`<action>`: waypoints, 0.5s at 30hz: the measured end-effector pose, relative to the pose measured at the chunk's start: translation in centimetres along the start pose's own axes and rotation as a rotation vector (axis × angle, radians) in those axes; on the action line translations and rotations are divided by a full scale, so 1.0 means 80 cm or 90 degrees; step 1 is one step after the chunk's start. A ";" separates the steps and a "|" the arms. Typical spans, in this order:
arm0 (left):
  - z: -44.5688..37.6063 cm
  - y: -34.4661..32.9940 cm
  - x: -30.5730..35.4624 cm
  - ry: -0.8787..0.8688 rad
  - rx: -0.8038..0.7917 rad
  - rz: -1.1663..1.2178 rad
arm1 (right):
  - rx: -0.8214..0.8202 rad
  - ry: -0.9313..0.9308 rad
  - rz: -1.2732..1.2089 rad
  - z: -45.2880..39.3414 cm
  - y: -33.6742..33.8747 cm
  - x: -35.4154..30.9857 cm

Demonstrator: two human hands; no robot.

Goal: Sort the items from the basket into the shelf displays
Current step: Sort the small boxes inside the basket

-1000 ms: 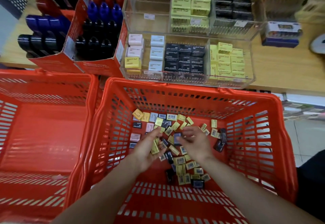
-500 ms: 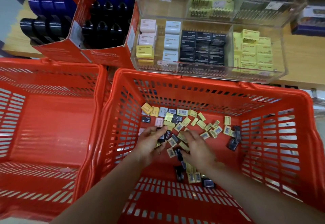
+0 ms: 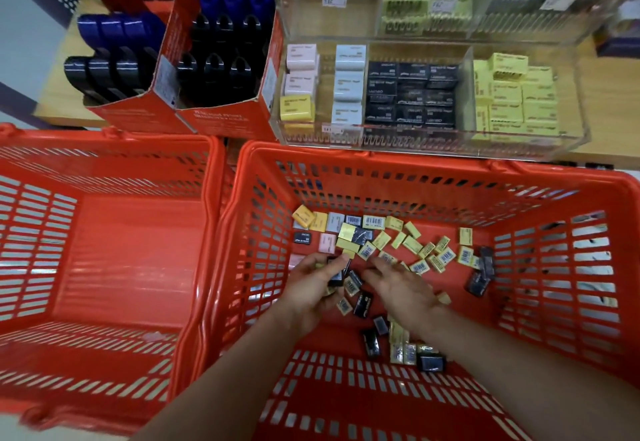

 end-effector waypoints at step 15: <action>0.189 -0.158 0.145 -0.070 -0.226 -0.134 | -0.111 0.215 -1.183 0.237 0.201 -0.040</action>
Point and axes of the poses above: each hand's wrist, its own z-axis away from the middle knuckle, its own y-axis out of the back of the hand, x = y × z, the point moved 7 cm from there along -z, towards the middle knuckle, and after that the axes turned 15 degrees about -x, right-handed, at the moved point
